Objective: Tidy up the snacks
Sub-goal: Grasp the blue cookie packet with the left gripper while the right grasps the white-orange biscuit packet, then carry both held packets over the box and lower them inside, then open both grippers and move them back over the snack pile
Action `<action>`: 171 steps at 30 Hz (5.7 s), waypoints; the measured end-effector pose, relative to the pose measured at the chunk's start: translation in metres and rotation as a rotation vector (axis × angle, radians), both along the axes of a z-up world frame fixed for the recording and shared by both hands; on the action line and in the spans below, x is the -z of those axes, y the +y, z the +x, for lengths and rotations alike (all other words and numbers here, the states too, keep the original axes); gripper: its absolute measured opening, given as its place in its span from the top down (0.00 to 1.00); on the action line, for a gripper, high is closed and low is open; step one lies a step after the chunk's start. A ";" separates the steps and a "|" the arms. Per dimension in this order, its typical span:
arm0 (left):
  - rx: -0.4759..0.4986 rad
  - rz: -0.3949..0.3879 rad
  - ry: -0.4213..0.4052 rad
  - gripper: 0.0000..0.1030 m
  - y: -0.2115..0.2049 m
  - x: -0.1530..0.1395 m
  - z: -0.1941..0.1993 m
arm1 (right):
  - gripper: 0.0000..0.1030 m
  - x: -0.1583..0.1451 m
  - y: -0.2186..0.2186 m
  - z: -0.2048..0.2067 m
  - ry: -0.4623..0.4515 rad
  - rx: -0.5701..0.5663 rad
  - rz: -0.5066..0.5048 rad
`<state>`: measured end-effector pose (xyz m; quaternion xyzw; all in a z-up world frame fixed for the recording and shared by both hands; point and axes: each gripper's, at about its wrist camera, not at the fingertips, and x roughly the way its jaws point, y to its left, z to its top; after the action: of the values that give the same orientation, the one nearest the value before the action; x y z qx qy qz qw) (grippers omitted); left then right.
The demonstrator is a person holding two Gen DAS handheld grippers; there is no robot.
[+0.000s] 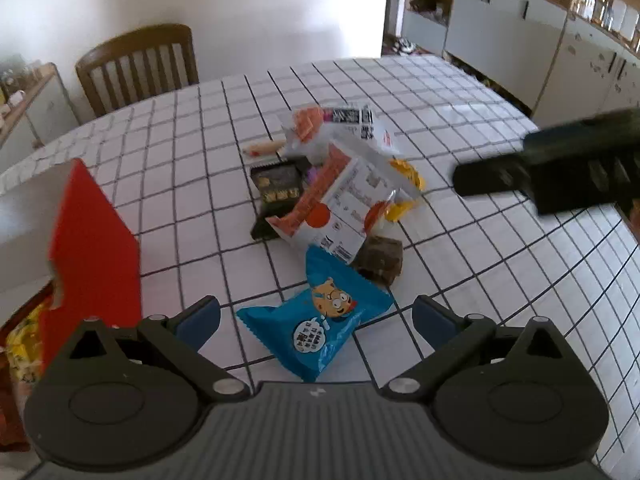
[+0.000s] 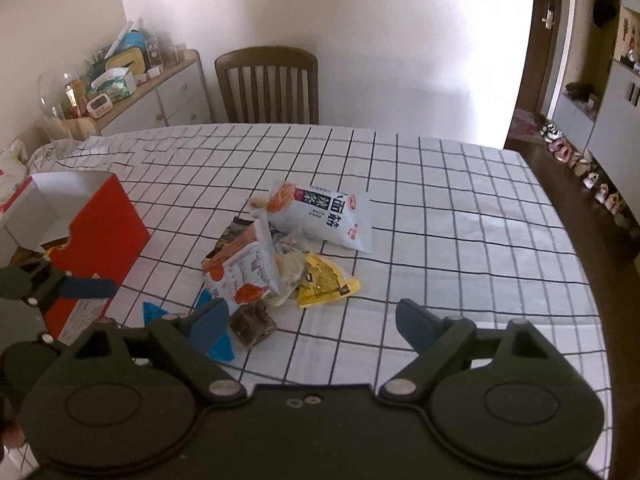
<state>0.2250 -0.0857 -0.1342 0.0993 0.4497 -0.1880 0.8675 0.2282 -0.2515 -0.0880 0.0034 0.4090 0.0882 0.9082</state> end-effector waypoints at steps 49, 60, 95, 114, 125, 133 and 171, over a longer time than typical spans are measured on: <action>-0.015 -0.024 0.051 0.59 0.012 0.000 -0.009 | 0.86 0.024 0.031 0.036 0.112 0.048 0.197; -0.081 -0.090 0.033 0.59 0.030 -0.031 -0.027 | 0.89 -0.008 0.027 0.008 0.035 0.017 0.194; -0.263 -0.172 -0.101 0.67 0.180 -0.125 -0.043 | 0.89 -0.093 0.130 -0.039 -0.116 -0.125 0.208; -0.372 -0.141 -0.016 0.67 0.272 -0.085 -0.044 | 0.90 -0.049 0.245 -0.015 0.008 -0.183 0.208; -0.332 -0.139 -0.013 0.67 0.275 -0.080 -0.047 | 0.89 -0.030 0.265 -0.013 0.044 -0.177 0.179; -0.293 -0.143 -0.033 0.60 0.262 -0.089 -0.051 | 0.83 -0.042 0.257 -0.026 0.037 -0.185 0.187; -0.121 -0.196 -0.099 0.18 0.104 -0.123 -0.057 | 0.15 -0.076 0.107 -0.095 -0.116 -0.061 0.143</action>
<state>0.1683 0.0185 -0.0111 -0.0039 0.3910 -0.1733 0.9039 0.1327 -0.1448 -0.0121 0.0509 0.3484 0.1450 0.9247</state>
